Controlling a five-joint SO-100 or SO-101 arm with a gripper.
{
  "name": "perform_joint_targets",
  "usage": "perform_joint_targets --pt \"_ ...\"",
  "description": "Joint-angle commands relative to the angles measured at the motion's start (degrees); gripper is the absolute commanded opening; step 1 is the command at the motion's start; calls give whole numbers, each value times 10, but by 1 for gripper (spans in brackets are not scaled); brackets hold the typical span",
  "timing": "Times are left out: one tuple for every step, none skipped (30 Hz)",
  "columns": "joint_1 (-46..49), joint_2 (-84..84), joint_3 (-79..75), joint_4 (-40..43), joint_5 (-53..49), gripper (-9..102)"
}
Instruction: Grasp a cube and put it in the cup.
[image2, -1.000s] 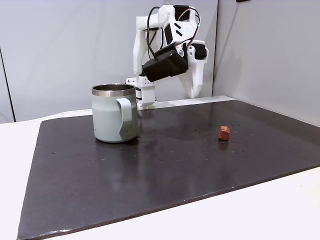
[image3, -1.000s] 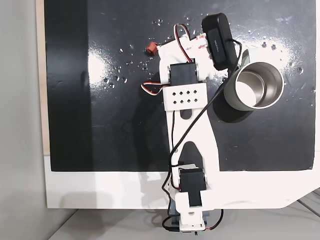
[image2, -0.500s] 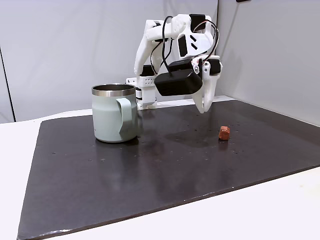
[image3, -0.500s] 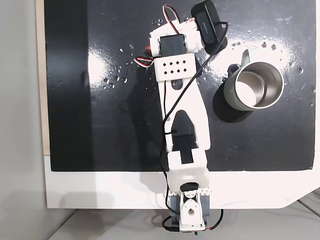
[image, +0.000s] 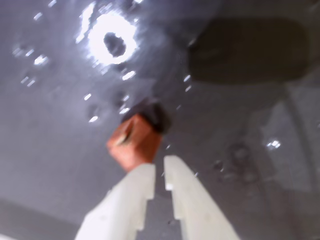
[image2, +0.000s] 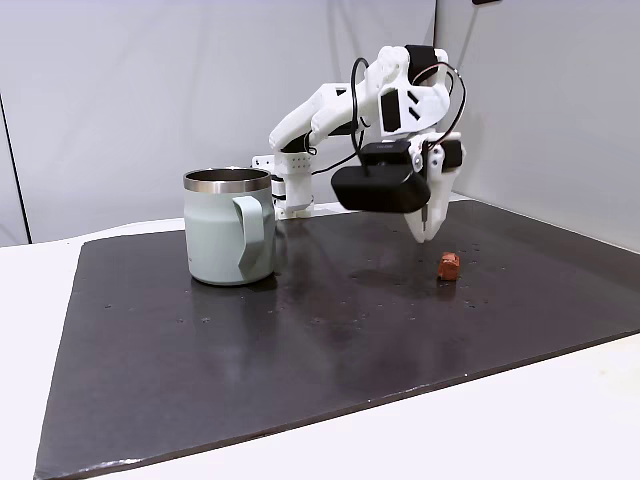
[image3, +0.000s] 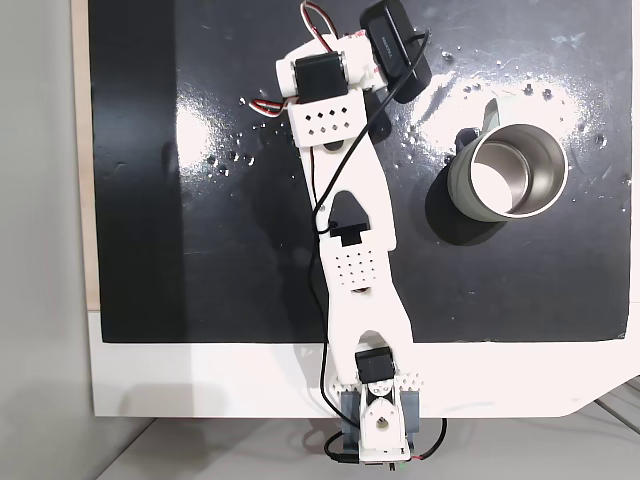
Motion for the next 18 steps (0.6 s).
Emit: perform_joint_targets --pt "-1 4 -52 7 5 0" --pt "-2 3 -55 7 5 0" --pt "-3 0 -61 7 5 1" --pt "-4 -1 -62 7 5 2" --pt "-4 -2 -62 7 5 5" --pt "-5 -4 -62 7 4 8" --pt "-5 -5 -62 7 2 11" --pt "-5 -7 -62 7 2 14" --pt "-5 -9 -62 7 2 19" --pt "-5 -11 -62 7 2 23" --pt "-6 -13 -62 7 2 25" --pt "-7 -15 -62 7 2 26" --pt "-9 -18 -62 7 2 26" --pt "-11 -21 -62 7 0 27" --pt "-12 -25 -62 7 -4 27" --pt "-15 -27 -61 7 -6 27" --pt "-16 -29 -61 7 -8 27" --pt "-17 -32 -60 7 -9 27"
